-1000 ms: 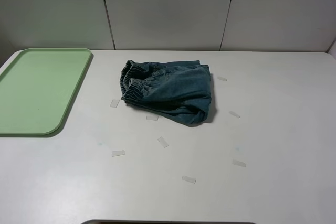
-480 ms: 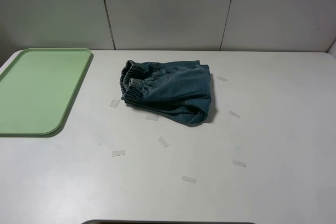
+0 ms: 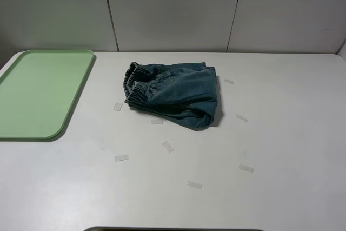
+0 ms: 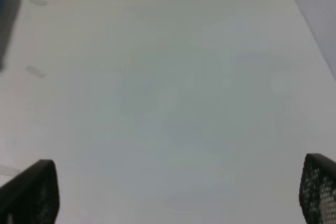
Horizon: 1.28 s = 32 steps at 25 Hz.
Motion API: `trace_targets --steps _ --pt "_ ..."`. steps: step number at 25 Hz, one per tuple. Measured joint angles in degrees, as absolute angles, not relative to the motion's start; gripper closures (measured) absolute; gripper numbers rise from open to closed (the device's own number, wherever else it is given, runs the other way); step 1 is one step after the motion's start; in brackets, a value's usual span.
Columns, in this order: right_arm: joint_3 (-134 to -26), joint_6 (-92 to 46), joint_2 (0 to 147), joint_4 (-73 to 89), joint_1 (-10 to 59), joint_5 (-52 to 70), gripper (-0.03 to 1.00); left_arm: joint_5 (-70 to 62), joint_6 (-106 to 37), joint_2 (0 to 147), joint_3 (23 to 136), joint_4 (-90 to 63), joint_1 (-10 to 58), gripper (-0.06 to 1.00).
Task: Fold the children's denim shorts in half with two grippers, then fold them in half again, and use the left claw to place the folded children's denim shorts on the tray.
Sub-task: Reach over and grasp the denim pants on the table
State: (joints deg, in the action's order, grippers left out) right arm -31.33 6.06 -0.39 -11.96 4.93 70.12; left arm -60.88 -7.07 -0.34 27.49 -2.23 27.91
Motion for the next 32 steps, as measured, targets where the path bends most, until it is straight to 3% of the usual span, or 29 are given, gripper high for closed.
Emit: trace_targets --steps 15,32 --pt "-28.81 5.58 -0.39 -6.82 4.93 59.67 0.27 -60.88 -7.07 -0.34 27.49 -2.23 27.91 0.15" --pt "-28.32 3.34 -0.39 -3.94 4.93 58.47 0.27 -60.88 -7.07 -0.34 27.49 -2.23 27.91 0.15"
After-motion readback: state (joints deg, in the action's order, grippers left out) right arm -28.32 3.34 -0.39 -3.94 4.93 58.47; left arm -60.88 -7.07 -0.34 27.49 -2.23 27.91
